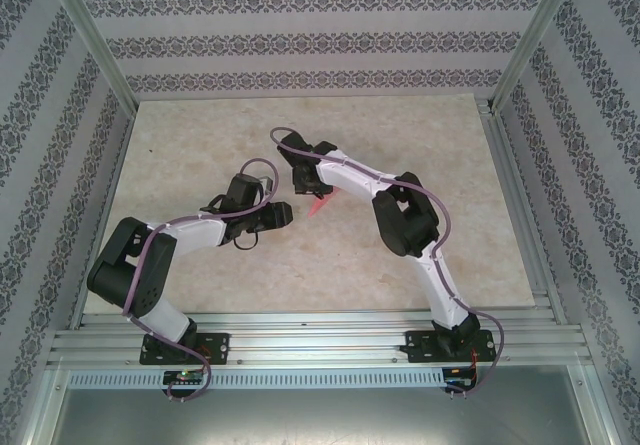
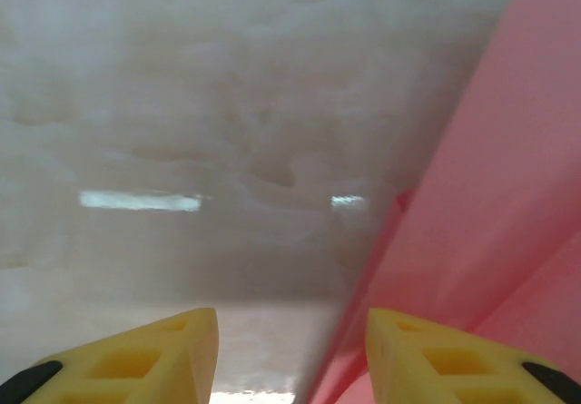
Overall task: Fold a paper plane with a square sheet of paper (fold left side to right side)
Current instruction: Move the paper plane to the center of the table.
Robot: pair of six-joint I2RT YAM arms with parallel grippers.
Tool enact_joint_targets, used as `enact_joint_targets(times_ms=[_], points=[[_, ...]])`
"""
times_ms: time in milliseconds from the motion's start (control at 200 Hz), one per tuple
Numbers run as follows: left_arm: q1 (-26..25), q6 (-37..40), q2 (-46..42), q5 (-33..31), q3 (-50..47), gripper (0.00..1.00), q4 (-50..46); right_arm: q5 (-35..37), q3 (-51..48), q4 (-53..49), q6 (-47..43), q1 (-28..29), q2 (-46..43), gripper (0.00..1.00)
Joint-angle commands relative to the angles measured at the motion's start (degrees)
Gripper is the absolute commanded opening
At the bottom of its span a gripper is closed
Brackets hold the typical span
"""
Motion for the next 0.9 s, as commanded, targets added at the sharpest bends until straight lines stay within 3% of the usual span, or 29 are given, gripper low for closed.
enact_joint_targets(times_ms=[0, 495, 899], points=[[0.5, 0.6, -1.6, -1.1, -0.4, 0.55, 2.0, 5.6, 3.1, -6.1, -0.9, 0.0, 1.0, 0.47], [0.5, 0.8, -0.7, -0.9, -1.1, 0.56, 2.4, 6.7, 0.9, -7.4, -0.9, 0.6, 1.0, 0.47], [0.5, 1.5, -1.2, -1.2, -0.4, 0.57, 0.6, 4.0, -6.2, -3.5, -0.3, 0.2, -5.2, 0.16]])
